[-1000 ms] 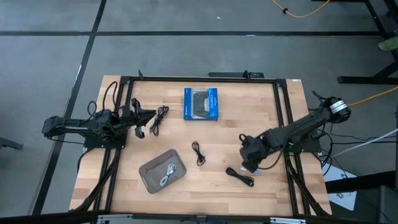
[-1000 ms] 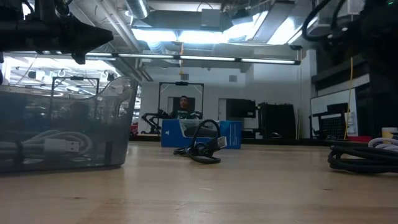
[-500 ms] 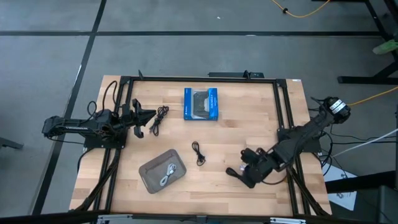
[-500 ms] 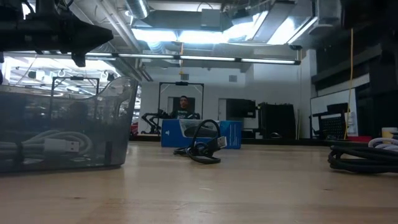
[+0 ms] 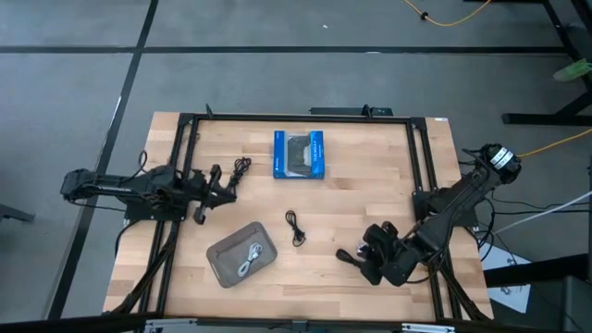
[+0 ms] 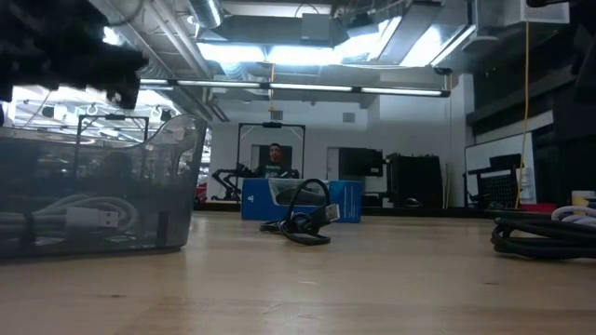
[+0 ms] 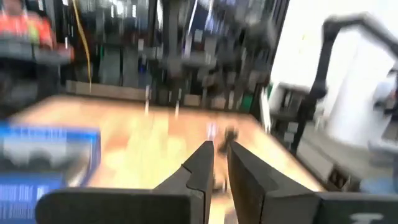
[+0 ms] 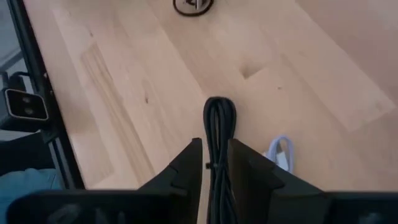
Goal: Pick and place USB-C Cables
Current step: Put the purple charger cable into the black bin
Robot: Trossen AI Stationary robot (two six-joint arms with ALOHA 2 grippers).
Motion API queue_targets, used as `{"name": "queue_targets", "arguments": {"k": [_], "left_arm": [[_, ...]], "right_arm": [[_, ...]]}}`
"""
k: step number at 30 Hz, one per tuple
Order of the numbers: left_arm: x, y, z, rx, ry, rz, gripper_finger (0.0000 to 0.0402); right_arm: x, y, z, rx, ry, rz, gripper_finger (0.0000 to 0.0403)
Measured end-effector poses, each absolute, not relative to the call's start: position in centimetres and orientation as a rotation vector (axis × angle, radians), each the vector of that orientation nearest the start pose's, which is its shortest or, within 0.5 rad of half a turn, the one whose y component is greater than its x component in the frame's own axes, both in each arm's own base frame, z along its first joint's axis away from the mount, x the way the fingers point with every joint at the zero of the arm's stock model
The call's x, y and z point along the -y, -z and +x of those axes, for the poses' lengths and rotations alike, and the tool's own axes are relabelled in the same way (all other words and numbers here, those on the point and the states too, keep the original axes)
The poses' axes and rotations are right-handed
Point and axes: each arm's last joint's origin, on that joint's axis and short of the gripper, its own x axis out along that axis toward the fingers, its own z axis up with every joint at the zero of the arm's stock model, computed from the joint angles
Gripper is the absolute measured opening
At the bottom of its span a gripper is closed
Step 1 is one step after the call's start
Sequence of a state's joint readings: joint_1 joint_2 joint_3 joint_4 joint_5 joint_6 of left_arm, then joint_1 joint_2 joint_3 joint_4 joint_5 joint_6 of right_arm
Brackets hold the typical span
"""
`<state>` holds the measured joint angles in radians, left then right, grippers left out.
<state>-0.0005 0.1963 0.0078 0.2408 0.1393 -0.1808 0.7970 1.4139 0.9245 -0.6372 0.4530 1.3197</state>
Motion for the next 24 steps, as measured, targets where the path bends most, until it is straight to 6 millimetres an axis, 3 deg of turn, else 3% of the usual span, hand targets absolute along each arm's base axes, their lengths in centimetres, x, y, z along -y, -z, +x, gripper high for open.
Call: {"name": "queue_targets", "arguments": {"k": [7,15,19,24], "left_arm": [[0.4,-16.0,11.0,-0.095,0.105,-0.240,0.0041],[0.2,-16.0,10.8,-0.228,0.049,-0.267,0.0039],[0.0,-15.9,10.6,-0.270,-0.041,-0.251,0.0020],[0.1,-15.8,10.6,-0.281,-0.022,-0.253,0.0003]], "right_arm": [[-18.5,-21.6,18.9,-0.909,0.348,0.620,0.0080],[-19.0,-19.4,19.1,-0.994,0.418,0.589,0.0080],[-19.3,-18.4,19.3,-1.030,0.435,0.564,0.0080],[-19.4,-17.7,19.4,-1.045,0.451,0.544,0.0080]]}}
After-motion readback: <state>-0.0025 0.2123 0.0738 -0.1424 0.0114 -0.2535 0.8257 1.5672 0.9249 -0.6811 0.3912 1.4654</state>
